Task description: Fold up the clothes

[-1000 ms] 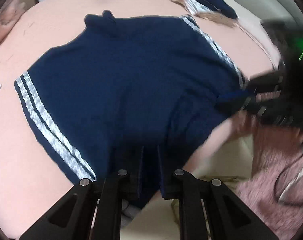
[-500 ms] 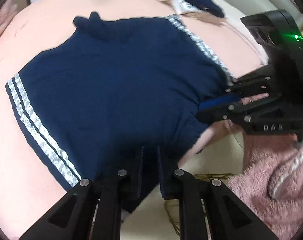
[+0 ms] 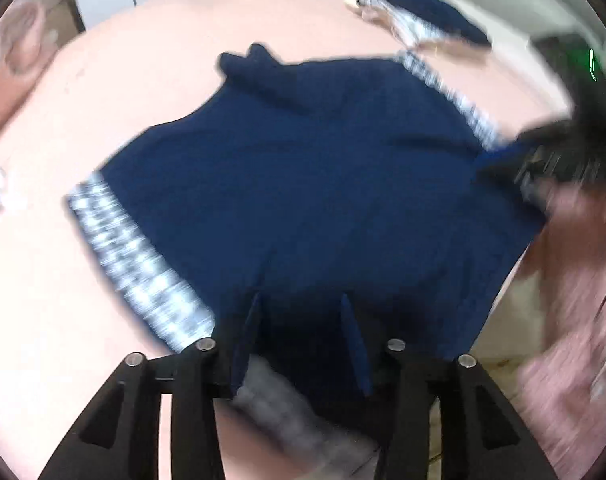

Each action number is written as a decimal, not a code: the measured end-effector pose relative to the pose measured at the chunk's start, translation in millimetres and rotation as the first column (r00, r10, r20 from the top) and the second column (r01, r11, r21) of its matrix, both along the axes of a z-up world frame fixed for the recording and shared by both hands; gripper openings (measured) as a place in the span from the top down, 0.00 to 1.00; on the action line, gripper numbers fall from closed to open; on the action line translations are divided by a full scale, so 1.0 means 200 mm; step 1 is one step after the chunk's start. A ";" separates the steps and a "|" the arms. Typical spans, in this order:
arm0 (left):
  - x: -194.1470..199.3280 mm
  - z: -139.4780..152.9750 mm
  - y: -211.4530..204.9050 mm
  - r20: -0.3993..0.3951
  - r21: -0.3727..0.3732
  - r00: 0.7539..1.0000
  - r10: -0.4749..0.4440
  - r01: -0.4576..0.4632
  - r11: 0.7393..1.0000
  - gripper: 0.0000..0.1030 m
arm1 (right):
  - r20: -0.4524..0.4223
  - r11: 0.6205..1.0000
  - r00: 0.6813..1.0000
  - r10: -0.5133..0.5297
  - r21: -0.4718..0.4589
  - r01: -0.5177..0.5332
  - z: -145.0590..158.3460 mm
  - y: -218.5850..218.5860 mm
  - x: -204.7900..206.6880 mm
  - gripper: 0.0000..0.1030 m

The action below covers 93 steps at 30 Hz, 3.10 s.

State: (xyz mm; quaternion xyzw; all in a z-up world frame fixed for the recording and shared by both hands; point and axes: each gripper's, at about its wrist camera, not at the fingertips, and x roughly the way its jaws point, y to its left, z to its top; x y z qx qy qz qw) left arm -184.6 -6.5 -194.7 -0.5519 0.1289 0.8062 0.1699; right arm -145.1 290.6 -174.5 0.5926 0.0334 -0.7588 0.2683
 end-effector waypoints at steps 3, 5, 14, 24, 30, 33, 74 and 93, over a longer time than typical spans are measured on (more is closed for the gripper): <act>0.02 0.06 -0.12 -0.018 0.003 1.000 0.013 -0.013 1.000 0.59 | -0.022 0.999 1.000 -0.019 0.026 0.020 0.10 0.10 -0.01 0.74; -0.02 0.10 -0.13 -0.051 0.036 0.999 0.009 -0.007 0.999 0.57 | -0.071 1.000 0.997 -0.019 0.007 0.019 0.20 0.09 -0.06 0.71; -0.37 -0.04 0.09 -0.061 -0.033 0.998 -0.002 0.000 0.999 0.39 | -0.129 0.996 0.991 0.030 0.091 -0.018 0.01 -0.45 -0.37 0.41; -0.30 0.14 -0.46 -0.086 0.187 0.984 0.154 -0.136 0.973 0.39 | -0.148 0.990 0.987 0.059 0.134 -0.039 0.04 -0.29 -0.48 0.41; -0.63 0.11 -0.11 -0.162 0.208 0.977 0.136 -0.101 0.973 0.40 | -0.184 0.994 0.981 0.060 0.099 -0.042 0.09 -0.55 -0.66 0.41; -0.76 -0.01 0.01 -0.129 0.100 0.986 0.105 -0.093 0.991 0.40 | -0.184 0.990 0.982 0.042 0.137 -0.016 0.02 -0.62 -0.75 0.41; 0.15 0.05 0.06 -0.138 -0.030 0.990 0.016 -0.020 0.999 0.38 | -0.164 0.964 0.985 0.054 0.265 -0.009 0.01 -0.38 -0.09 0.40; 0.36 0.13 0.27 -0.124 0.093 0.991 0.059 -0.047 0.995 0.38 | -0.083 0.996 0.996 -0.019 0.083 0.026 -0.01 -0.65 -0.10 0.40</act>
